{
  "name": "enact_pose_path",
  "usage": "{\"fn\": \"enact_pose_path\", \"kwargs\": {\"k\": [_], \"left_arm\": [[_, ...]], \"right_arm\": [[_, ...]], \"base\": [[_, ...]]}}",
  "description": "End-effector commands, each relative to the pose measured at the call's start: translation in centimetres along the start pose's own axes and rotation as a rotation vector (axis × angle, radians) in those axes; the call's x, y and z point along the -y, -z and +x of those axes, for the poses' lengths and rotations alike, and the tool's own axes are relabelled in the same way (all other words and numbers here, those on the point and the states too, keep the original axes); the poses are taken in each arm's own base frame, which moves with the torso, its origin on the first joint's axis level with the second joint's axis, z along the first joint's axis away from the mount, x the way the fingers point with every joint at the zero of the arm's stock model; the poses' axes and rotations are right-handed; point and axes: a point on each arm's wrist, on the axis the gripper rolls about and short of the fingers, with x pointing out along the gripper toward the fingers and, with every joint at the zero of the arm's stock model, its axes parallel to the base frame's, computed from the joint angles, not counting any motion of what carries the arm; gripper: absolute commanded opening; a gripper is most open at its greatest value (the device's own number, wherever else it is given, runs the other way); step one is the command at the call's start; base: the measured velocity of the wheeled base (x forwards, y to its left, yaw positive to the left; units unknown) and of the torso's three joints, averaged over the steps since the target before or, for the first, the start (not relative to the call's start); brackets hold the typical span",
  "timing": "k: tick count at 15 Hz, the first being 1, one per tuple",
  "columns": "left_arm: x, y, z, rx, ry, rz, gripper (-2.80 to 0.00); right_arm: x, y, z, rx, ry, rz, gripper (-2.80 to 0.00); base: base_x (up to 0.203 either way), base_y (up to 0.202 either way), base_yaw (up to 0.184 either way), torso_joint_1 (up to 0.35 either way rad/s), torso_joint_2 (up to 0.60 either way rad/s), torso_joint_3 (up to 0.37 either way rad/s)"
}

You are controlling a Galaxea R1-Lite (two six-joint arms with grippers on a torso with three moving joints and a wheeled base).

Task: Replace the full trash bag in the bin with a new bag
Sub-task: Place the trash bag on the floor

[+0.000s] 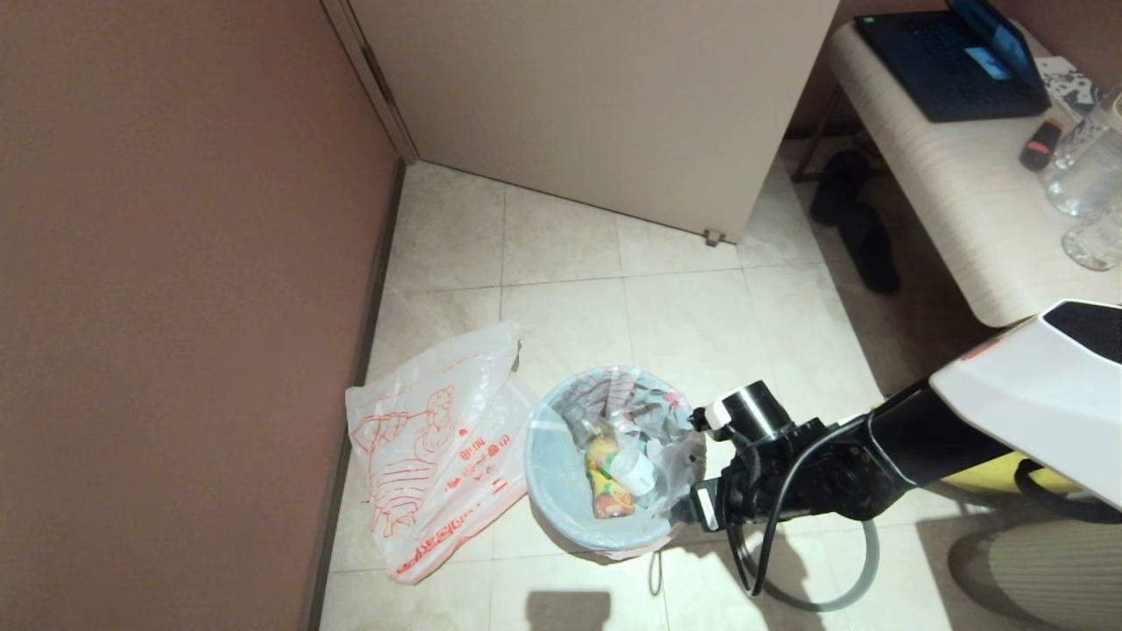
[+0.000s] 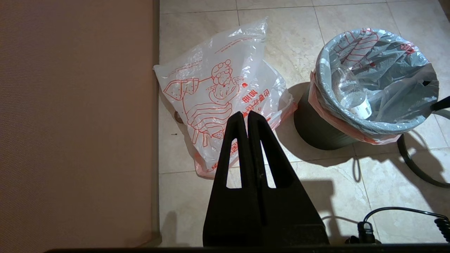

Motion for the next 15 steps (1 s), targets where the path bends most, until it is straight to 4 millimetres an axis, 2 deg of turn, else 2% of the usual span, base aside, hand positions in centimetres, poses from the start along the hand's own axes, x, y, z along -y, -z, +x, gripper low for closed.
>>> {"fn": "enact_pose_path", "kwargs": {"k": [1,2,3,9,13,15], "left_arm": [[0.0,0.0,0.0,-0.001,0.001,0.0,-2.8],[0.0,0.0,0.0,-0.001,0.002,-0.001,-2.8],[0.0,0.0,0.0,-0.001,0.0,-0.001,-2.8],[0.0,0.0,0.0,-0.001,0.001,-0.001,-2.8],[0.0,0.0,0.0,-0.001,0.0,-0.001,-2.8],[0.0,0.0,0.0,-0.001,0.0,-0.001,-2.8]], "right_arm": [[0.1,1.2,2.9,-0.035,0.022,-0.002,0.0],[0.1,1.1,3.2,-0.013,0.029,0.001,0.0],[0.0,1.1,3.3,-0.003,0.029,0.001,-2.8],[-0.1,0.9,4.0,0.004,0.029,0.002,-2.8],[-0.5,-3.2,3.8,0.095,0.015,0.018,-2.8],[-0.6,-5.6,2.2,0.124,0.012,0.031,-2.8]], "base": [[0.0,0.0,0.0,0.0,0.0,0.0],[0.0,0.0,0.0,0.0,0.0,0.0],[0.0,0.0,0.0,0.0,0.0,0.0],[0.0,0.0,0.0,0.0,0.0,0.0],[0.0,0.0,0.0,0.0,0.0,0.0],[0.0,0.0,0.0,0.0,0.0,0.0]]}}
